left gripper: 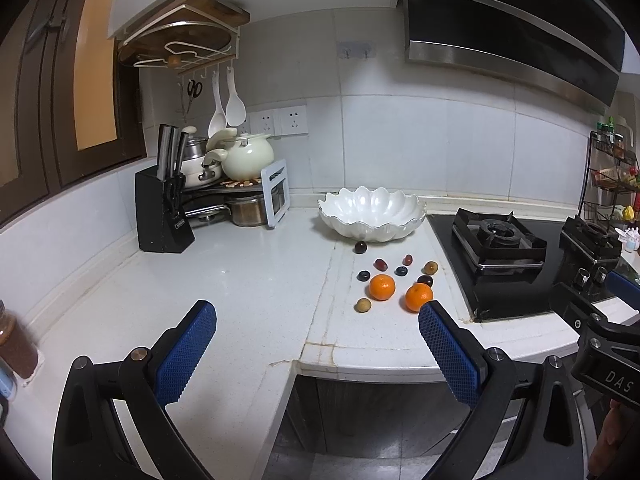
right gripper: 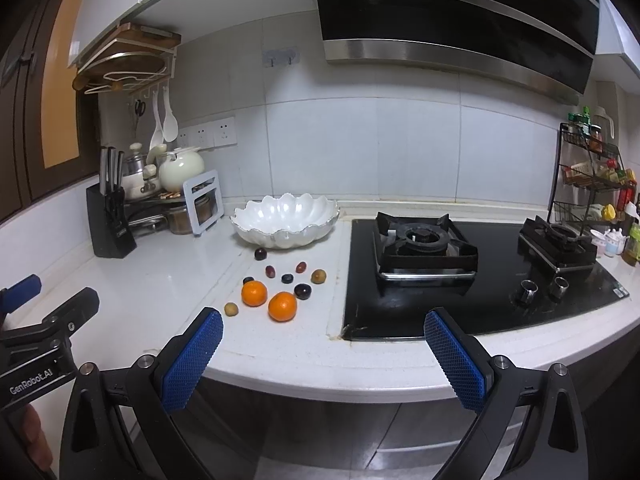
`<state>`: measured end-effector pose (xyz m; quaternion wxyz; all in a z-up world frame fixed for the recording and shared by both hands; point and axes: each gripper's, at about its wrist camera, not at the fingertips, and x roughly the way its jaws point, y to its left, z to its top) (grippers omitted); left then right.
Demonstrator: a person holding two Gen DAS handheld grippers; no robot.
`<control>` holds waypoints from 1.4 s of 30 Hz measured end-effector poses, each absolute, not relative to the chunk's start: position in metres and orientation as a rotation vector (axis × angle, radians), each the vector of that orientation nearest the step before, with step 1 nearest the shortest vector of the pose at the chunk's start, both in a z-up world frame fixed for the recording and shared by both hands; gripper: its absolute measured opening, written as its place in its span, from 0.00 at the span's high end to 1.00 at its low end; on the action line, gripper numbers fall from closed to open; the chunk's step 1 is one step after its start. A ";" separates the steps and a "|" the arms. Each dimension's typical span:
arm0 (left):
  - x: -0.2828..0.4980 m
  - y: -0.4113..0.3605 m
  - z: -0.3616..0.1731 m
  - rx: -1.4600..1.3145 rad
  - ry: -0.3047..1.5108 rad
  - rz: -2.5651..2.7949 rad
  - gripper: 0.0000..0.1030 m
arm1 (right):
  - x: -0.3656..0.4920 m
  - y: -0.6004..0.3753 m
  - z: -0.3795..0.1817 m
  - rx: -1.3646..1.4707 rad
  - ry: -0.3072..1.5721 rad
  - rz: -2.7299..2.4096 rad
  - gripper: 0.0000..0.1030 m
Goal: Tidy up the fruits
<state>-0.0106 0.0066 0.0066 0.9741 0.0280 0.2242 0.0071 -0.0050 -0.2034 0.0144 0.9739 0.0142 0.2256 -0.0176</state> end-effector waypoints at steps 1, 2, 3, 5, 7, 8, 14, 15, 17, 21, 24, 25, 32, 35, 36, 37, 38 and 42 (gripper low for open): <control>-0.011 0.006 0.006 0.056 0.452 0.016 0.00 | -0.005 -0.203 0.014 0.028 0.455 -0.035 0.01; -0.010 0.006 0.007 0.057 0.452 0.017 0.00 | -0.005 -0.204 0.014 0.028 0.454 -0.034 0.01; -0.011 0.007 0.007 0.058 0.451 0.016 0.00 | -0.005 -0.203 0.014 0.028 0.455 -0.034 0.01; -0.011 0.007 0.007 0.057 0.452 0.016 0.00 | -0.005 -0.203 0.014 0.028 0.454 -0.035 0.01; -0.012 0.007 0.006 0.055 0.452 0.014 0.00 | -0.005 -0.203 0.014 0.029 0.453 -0.035 0.01; -0.012 0.007 0.006 0.055 0.452 0.014 0.00 | -0.005 -0.203 0.014 0.028 0.452 -0.035 0.01; -0.013 0.009 0.006 0.051 0.451 0.011 0.00 | -0.006 -0.202 0.014 0.023 0.447 -0.035 0.01; -0.013 0.009 0.006 0.052 0.450 0.011 0.00 | -0.007 -0.202 0.014 0.023 0.446 -0.035 0.01; -0.013 0.009 0.006 0.052 0.450 0.012 0.00 | -0.007 -0.202 0.014 0.023 0.446 -0.036 0.01; -0.013 0.010 0.005 0.050 0.452 0.011 0.00 | -0.006 -0.202 0.015 0.022 0.448 -0.036 0.01; -0.011 0.009 0.004 0.051 0.458 0.011 0.00 | -0.005 -0.203 0.015 0.021 0.451 -0.035 0.01; -0.010 0.008 0.004 0.052 0.459 0.011 0.00 | -0.004 -0.205 0.015 0.022 0.453 -0.034 0.01; 0.000 0.003 0.000 0.062 0.470 0.017 0.00 | 0.004 -0.210 0.010 0.022 0.467 -0.036 0.01; 0.009 0.002 -0.003 0.059 0.491 0.006 0.00 | 0.012 -0.210 0.007 0.022 0.482 -0.035 0.01; 0.012 0.001 -0.005 0.062 0.499 0.009 0.00 | 0.014 -0.210 0.005 0.023 0.489 -0.033 0.01; 0.016 0.001 -0.007 0.063 0.501 0.012 0.00 | 0.018 -0.210 0.004 0.024 0.496 -0.028 0.01; 0.018 0.000 -0.008 0.066 0.501 0.018 0.00 | 0.021 -0.210 0.003 0.023 0.499 -0.024 0.01; 0.036 -0.002 -0.018 0.091 0.537 0.023 0.00 | 0.038 -0.208 -0.005 0.019 0.510 -0.013 0.01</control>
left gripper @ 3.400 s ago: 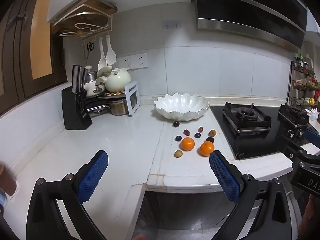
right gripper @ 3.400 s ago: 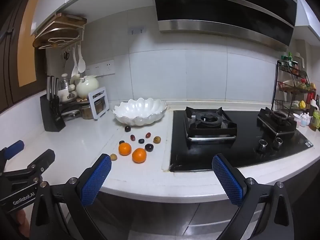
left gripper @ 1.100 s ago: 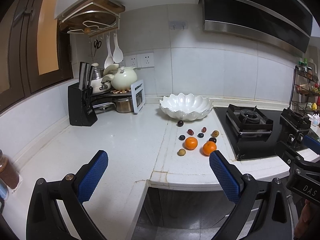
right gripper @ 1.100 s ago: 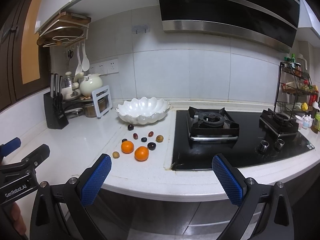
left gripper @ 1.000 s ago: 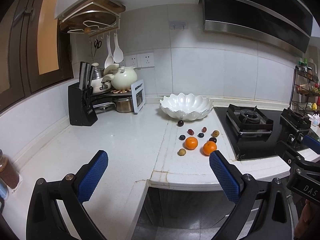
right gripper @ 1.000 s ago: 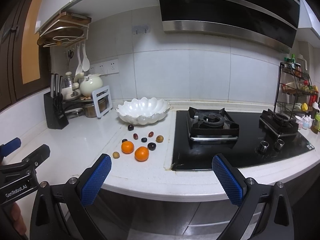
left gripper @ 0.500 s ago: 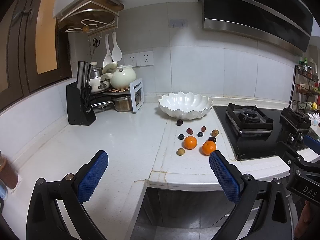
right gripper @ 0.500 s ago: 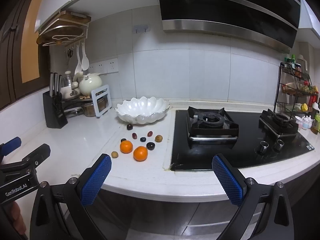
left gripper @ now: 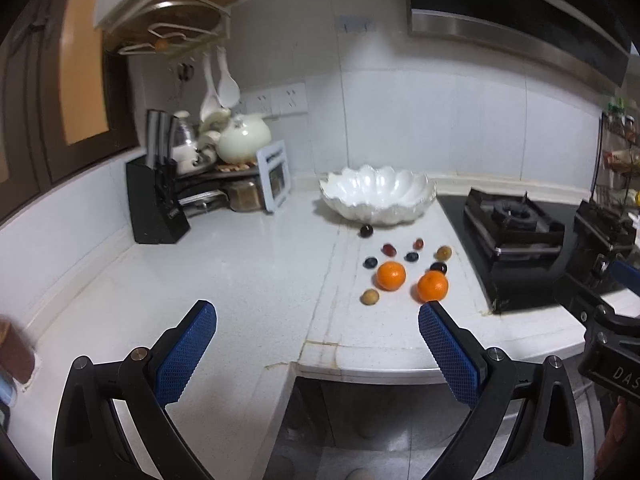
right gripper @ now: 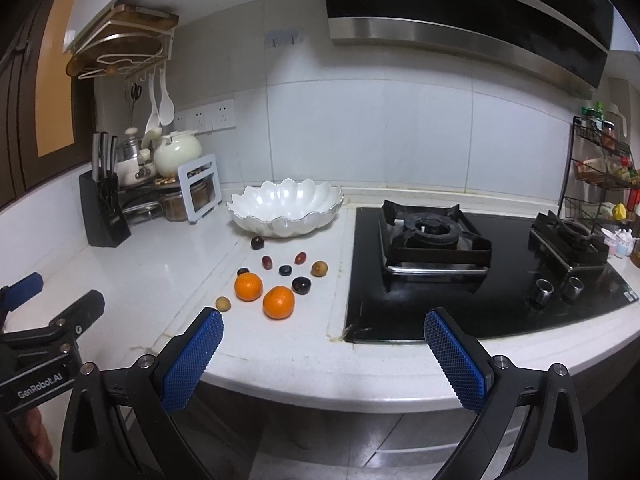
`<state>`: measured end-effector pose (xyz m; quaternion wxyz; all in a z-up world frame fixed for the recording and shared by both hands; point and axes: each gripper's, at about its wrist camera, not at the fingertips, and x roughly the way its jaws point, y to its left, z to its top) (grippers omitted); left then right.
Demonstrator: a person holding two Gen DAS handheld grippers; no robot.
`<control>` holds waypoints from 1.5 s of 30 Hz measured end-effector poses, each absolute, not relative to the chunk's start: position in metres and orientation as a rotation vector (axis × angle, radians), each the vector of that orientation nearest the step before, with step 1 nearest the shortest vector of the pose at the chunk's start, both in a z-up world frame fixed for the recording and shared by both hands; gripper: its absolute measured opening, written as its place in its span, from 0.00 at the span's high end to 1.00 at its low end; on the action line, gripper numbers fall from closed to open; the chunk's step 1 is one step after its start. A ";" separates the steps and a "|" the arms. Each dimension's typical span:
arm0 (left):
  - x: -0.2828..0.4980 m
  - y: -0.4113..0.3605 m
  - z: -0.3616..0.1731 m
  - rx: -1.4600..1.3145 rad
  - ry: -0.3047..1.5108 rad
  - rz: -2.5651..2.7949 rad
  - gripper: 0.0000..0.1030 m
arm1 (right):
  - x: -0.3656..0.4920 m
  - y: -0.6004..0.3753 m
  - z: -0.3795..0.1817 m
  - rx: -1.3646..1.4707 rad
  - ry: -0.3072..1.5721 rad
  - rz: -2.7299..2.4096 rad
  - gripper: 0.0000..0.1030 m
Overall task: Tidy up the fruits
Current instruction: 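Grasp the small brown fruit with the left tool while the right tool grasps a mandarin orange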
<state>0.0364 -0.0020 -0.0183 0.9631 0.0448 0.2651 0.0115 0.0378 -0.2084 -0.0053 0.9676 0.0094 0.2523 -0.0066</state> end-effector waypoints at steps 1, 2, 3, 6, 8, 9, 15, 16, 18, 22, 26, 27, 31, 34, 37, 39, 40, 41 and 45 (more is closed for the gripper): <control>0.042 -0.002 -0.021 0.087 0.549 0.016 0.00 | 0.044 -0.208 -0.008 0.019 0.518 -0.011 0.01; 0.046 -0.002 -0.023 0.082 0.557 0.009 0.00 | 0.049 -0.207 -0.009 0.021 0.526 -0.006 0.02; 0.051 -0.002 -0.025 0.077 0.564 0.003 0.01 | 0.055 -0.207 -0.012 0.024 0.533 0.002 0.03; 0.067 -0.002 -0.032 0.079 0.580 0.002 0.06 | 0.073 -0.205 -0.019 0.027 0.552 0.017 0.05; 0.081 -0.002 -0.036 0.083 0.595 -0.002 0.09 | 0.084 -0.203 -0.024 0.028 0.567 0.027 0.07; 0.086 -0.002 -0.038 0.083 0.602 -0.005 0.11 | 0.090 -0.202 -0.026 0.029 0.573 0.029 0.07; 0.117 -0.008 -0.051 0.098 0.628 -0.040 0.21 | 0.123 -0.194 -0.041 0.011 0.613 0.055 0.13; 0.123 -0.009 -0.055 0.107 0.633 -0.047 0.23 | 0.128 -0.193 -0.044 0.009 0.622 0.062 0.14; 0.133 -0.013 -0.062 0.124 0.645 -0.061 0.24 | 0.139 -0.191 -0.051 0.005 0.639 0.076 0.16; 0.152 -0.017 -0.075 0.148 0.664 -0.091 0.33 | 0.159 -0.186 -0.067 0.000 0.678 0.094 0.21; 0.172 -0.019 -0.090 0.134 0.713 -0.135 0.39 | 0.176 -0.183 -0.080 0.005 0.718 0.108 0.25; 0.176 -0.019 -0.095 0.134 0.729 -0.145 0.41 | 0.181 -0.182 -0.085 0.005 0.731 0.113 0.26; 0.189 -0.023 -0.108 0.157 0.746 -0.159 0.44 | 0.197 -0.179 -0.099 0.001 0.772 0.118 0.29; 0.199 -0.025 -0.117 0.163 0.768 -0.177 0.50 | 0.205 -0.176 -0.108 0.002 0.793 0.131 0.32; 0.208 -0.027 -0.125 0.170 0.788 -0.192 0.54 | 0.212 -0.174 -0.114 0.002 0.806 0.134 0.34; 0.212 -0.029 -0.129 0.172 0.795 -0.207 0.56 | 0.216 -0.173 -0.117 0.000 0.814 0.135 0.36; 0.213 -0.030 -0.130 0.174 0.798 -0.215 0.56 | 0.218 -0.172 -0.119 -0.002 0.819 0.137 0.36; 0.214 -0.032 -0.132 0.177 0.803 -0.224 0.57 | 0.219 -0.171 -0.121 -0.003 0.824 0.139 0.37; 0.216 -0.036 -0.137 0.189 0.814 -0.250 0.63 | 0.223 -0.170 -0.126 -0.003 0.844 0.143 0.40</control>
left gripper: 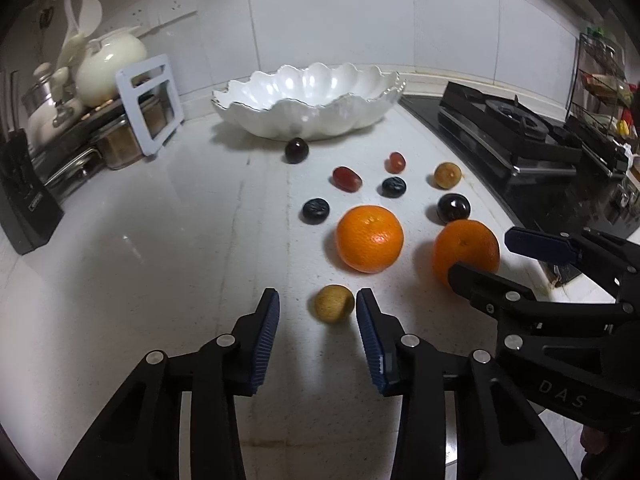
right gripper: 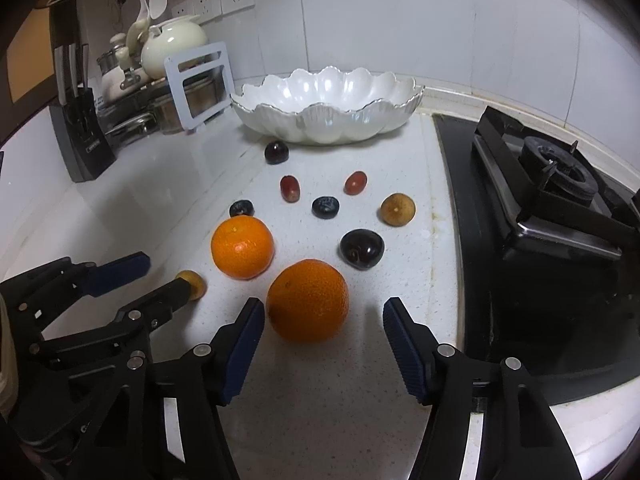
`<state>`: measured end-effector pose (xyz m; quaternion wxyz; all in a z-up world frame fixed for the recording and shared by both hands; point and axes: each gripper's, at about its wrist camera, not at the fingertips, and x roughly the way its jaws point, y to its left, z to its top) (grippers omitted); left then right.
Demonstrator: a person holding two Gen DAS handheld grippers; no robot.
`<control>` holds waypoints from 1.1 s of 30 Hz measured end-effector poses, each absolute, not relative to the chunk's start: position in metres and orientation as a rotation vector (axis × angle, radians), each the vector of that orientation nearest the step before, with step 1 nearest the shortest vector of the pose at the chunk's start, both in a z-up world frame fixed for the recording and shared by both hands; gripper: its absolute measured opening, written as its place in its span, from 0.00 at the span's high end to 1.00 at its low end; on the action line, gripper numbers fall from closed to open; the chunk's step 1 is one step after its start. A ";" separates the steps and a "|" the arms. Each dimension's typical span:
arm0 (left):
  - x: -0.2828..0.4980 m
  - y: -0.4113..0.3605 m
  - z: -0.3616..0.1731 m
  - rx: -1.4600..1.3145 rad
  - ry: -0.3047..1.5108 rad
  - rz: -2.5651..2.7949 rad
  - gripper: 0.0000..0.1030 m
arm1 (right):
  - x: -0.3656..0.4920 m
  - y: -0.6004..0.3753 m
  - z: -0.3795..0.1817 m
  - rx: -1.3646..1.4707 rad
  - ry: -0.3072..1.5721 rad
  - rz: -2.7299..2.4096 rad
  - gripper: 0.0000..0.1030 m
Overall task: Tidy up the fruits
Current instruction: 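Grasp the small brown fruit with the left tool while the right tool grasps a mandarin orange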
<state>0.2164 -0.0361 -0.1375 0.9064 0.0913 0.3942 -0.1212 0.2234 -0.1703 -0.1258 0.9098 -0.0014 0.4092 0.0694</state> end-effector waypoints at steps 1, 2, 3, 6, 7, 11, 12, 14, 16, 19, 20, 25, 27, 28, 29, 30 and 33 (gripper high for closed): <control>0.217 -0.037 -0.139 0.189 0.817 -0.256 0.64 | 0.224 -0.170 -0.127 -0.001 0.846 0.146 0.40; 0.218 -0.037 -0.140 0.188 0.821 -0.262 0.65 | 0.225 -0.170 -0.127 0.000 0.849 0.149 0.40; 0.219 -0.038 -0.142 0.187 0.828 -0.268 0.66 | 0.226 -0.171 -0.128 0.002 0.849 0.152 0.41; 0.225 -0.038 -0.146 0.179 0.851 -0.283 0.69 | 0.229 -0.169 -0.129 0.003 0.853 0.168 0.44; 0.225 -0.038 -0.147 0.175 0.854 -0.285 0.69 | 0.230 -0.169 -0.129 0.009 0.855 0.175 0.45; 0.230 -0.040 -0.151 0.162 0.876 -0.296 0.73 | 0.233 -0.167 -0.130 0.031 0.868 0.205 0.55; 0.230 -0.040 -0.151 0.160 0.874 -0.297 0.74 | 0.234 -0.167 -0.130 0.032 0.869 0.205 0.55; 0.230 -0.041 -0.151 0.163 0.875 -0.304 0.77 | 0.234 -0.167 -0.131 0.035 0.869 0.207 0.55; 0.230 -0.042 -0.151 0.161 0.871 -0.304 0.77 | 0.233 -0.167 -0.131 0.037 0.869 0.209 0.56; 0.230 -0.041 -0.149 0.149 0.871 -0.308 0.77 | 0.232 -0.166 -0.130 0.031 0.869 0.208 0.56; 0.229 -0.040 -0.148 0.147 0.867 -0.307 0.77 | 0.232 -0.166 -0.130 0.032 0.870 0.207 0.56; 0.228 -0.033 -0.136 0.128 0.847 -0.306 0.77 | 0.231 -0.165 -0.125 0.034 0.871 0.193 0.56; 0.229 -0.029 -0.131 0.103 0.846 -0.313 0.77 | 0.230 -0.163 -0.121 0.027 0.865 0.186 0.56; 0.230 -0.027 -0.127 0.097 0.842 -0.317 0.77 | 0.230 -0.162 -0.118 0.024 0.860 0.183 0.56; 0.230 -0.026 -0.123 0.095 0.834 -0.317 0.77 | 0.231 -0.162 -0.116 0.024 0.856 0.180 0.56; 0.231 -0.025 -0.120 0.093 0.826 -0.319 0.77 | 0.231 -0.161 -0.113 0.024 0.851 0.175 0.56; 0.233 -0.023 -0.109 0.085 0.794 -0.313 0.77 | 0.232 -0.161 -0.104 0.040 0.837 0.171 0.56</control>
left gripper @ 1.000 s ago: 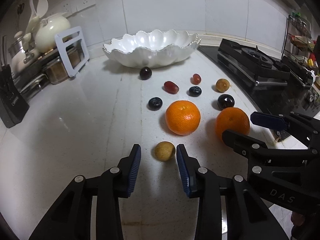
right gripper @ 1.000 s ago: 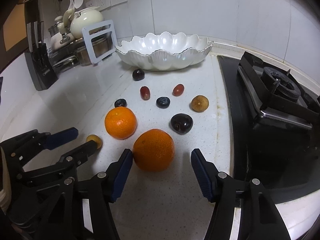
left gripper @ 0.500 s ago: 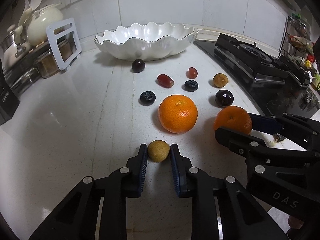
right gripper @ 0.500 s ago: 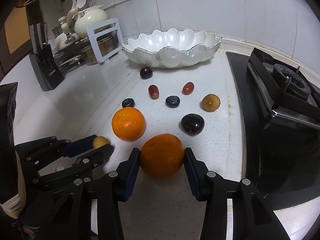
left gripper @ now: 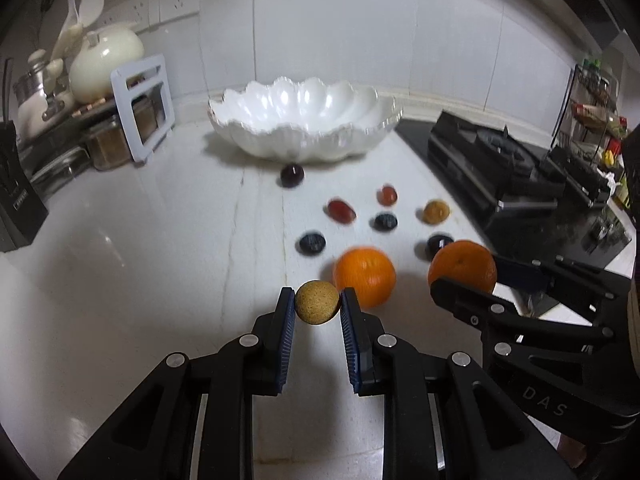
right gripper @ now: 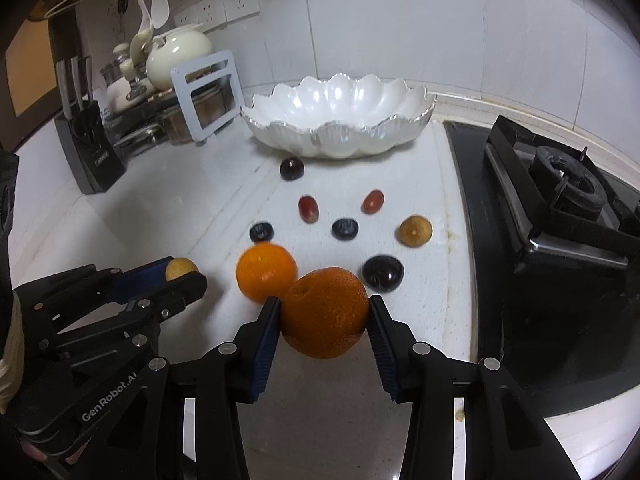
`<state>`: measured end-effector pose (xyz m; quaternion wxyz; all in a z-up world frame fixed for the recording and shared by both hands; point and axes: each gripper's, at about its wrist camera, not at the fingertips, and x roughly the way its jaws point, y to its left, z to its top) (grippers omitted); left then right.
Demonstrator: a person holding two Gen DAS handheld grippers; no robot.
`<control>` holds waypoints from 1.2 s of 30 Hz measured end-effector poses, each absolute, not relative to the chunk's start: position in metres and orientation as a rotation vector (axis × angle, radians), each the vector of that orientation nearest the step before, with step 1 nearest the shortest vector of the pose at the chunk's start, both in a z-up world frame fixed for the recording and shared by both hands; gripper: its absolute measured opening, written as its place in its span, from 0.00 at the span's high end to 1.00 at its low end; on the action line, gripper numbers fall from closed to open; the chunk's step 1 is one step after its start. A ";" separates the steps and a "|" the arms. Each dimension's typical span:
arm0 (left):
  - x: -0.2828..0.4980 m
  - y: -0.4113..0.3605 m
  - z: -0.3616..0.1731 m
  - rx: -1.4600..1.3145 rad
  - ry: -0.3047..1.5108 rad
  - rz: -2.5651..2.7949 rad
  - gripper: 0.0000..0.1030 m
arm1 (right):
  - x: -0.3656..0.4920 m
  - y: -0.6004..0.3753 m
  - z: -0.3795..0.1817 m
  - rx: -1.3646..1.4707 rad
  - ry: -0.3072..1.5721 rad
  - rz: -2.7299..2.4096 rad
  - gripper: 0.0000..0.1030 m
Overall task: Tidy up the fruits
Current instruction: 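Grasp the small brown fruit with the left tool while the right tool grasps a mandarin orange, then lift and carry both held fruits over the white scalloped bowl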
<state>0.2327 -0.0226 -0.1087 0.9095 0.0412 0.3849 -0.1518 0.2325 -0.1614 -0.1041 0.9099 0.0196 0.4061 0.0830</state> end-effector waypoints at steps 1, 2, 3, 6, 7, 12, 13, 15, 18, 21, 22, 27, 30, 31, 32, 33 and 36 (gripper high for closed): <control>0.234 -0.022 -0.105 0.084 0.784 -0.309 0.77 | 0.234 -0.162 -0.102 0.043 0.833 0.171 0.56; 0.235 -0.022 -0.102 0.082 0.777 -0.305 0.77 | 0.235 -0.162 -0.098 0.044 0.827 0.171 0.56; 0.237 -0.021 -0.098 0.077 0.770 -0.301 0.77 | 0.236 -0.161 -0.095 0.044 0.821 0.171 0.56; 0.244 -0.020 -0.086 0.065 0.748 -0.295 0.77 | 0.241 -0.163 -0.084 0.046 0.797 0.174 0.56; 0.246 -0.021 -0.081 0.064 0.736 -0.292 0.77 | 0.244 -0.165 -0.080 0.048 0.785 0.176 0.56; 0.256 -0.026 -0.060 0.059 0.683 -0.254 0.77 | 0.261 -0.170 -0.063 0.049 0.743 0.205 0.56; 0.259 -0.026 -0.056 0.055 0.677 -0.248 0.77 | 0.266 -0.171 -0.059 0.051 0.737 0.212 0.56; 0.265 -0.028 -0.050 0.051 0.667 -0.238 0.77 | 0.274 -0.174 -0.051 0.043 0.719 0.221 0.56; 0.274 -0.031 -0.040 0.049 0.644 -0.219 0.77 | 0.287 -0.177 -0.040 0.029 0.690 0.220 0.56; 0.285 -0.034 -0.030 0.059 0.618 -0.209 0.77 | 0.300 -0.180 -0.030 0.022 0.662 0.217 0.56; 0.289 -0.035 -0.028 0.059 0.611 -0.209 0.77 | 0.305 -0.181 -0.028 0.021 0.657 0.217 0.56; 0.310 -0.037 -0.014 0.059 0.579 -0.192 0.77 | 0.328 -0.188 -0.014 0.025 0.626 0.212 0.56; 0.326 -0.038 -0.005 0.054 0.568 -0.186 0.77 | 0.343 -0.189 -0.006 0.023 0.609 0.206 0.56; 0.331 -0.039 -0.004 0.049 0.568 -0.189 0.77 | 0.348 -0.189 -0.003 0.023 0.603 0.207 0.56; 0.336 -0.039 -0.001 0.047 0.567 -0.191 0.77 | 0.352 -0.189 0.000 0.024 0.600 0.206 0.56; 0.339 -0.040 0.000 0.051 0.561 -0.189 0.77 | 0.356 -0.190 0.002 0.024 0.595 0.206 0.56; 0.353 -0.044 0.006 0.065 0.548 -0.177 0.77 | 0.370 -0.191 0.008 0.017 0.581 0.208 0.56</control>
